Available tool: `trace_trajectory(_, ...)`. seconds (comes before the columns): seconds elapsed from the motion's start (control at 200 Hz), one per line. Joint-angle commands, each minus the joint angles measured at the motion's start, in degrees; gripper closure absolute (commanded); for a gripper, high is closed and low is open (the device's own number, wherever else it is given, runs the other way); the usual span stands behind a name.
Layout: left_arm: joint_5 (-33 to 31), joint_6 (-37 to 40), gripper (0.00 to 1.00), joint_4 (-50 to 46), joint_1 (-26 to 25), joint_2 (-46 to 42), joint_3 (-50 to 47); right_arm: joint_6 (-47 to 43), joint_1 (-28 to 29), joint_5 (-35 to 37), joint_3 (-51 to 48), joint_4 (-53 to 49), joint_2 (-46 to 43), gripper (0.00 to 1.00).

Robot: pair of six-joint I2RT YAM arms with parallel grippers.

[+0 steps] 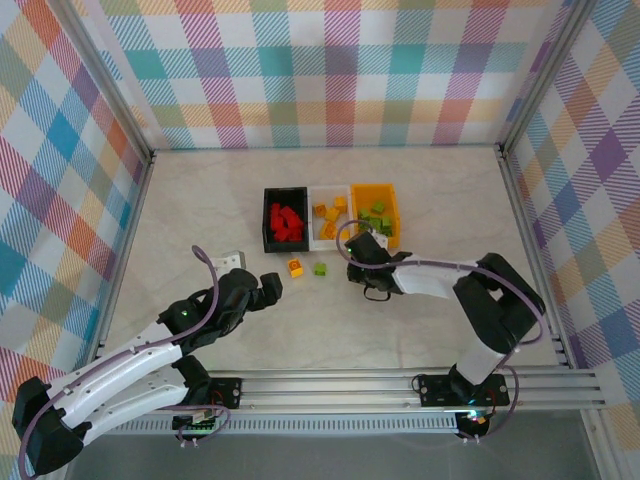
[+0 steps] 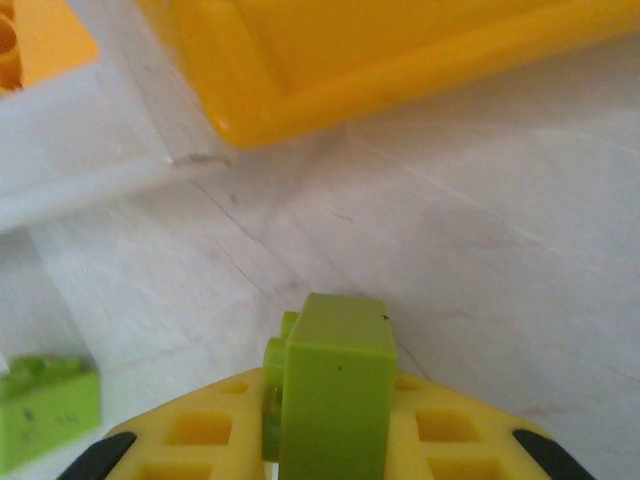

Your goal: Sort the legos into containers by color

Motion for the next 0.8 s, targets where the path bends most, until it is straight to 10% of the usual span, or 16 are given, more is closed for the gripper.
trace_trajectory(0.0,-0.6,1.2,0.0,-0.5,-0.1,0.1,-0.5,-2.7,0.4,0.6,-2.5,-0.8,-8.0,0.77)
trace_trajectory(0.23,-0.4,1.5,0.0,0.2,-0.1,2.1,0.5,-11.2,-3.5,1.3,2.7,-7.0,-16.6,0.77)
trace_trajectory(0.585,-1.0,1.8,0.0,-3.5,-0.1,2.7,2.9,-15.8,-14.2,-1.2,24.2,-10.7,3.5,0.73)
trace_trajectory(0.795,-0.6,1.1,0.0,-4.8,-0.1,0.5,2.0,-20.1,-14.1,-4.7,31.5,-12.3,6.7,0.31)
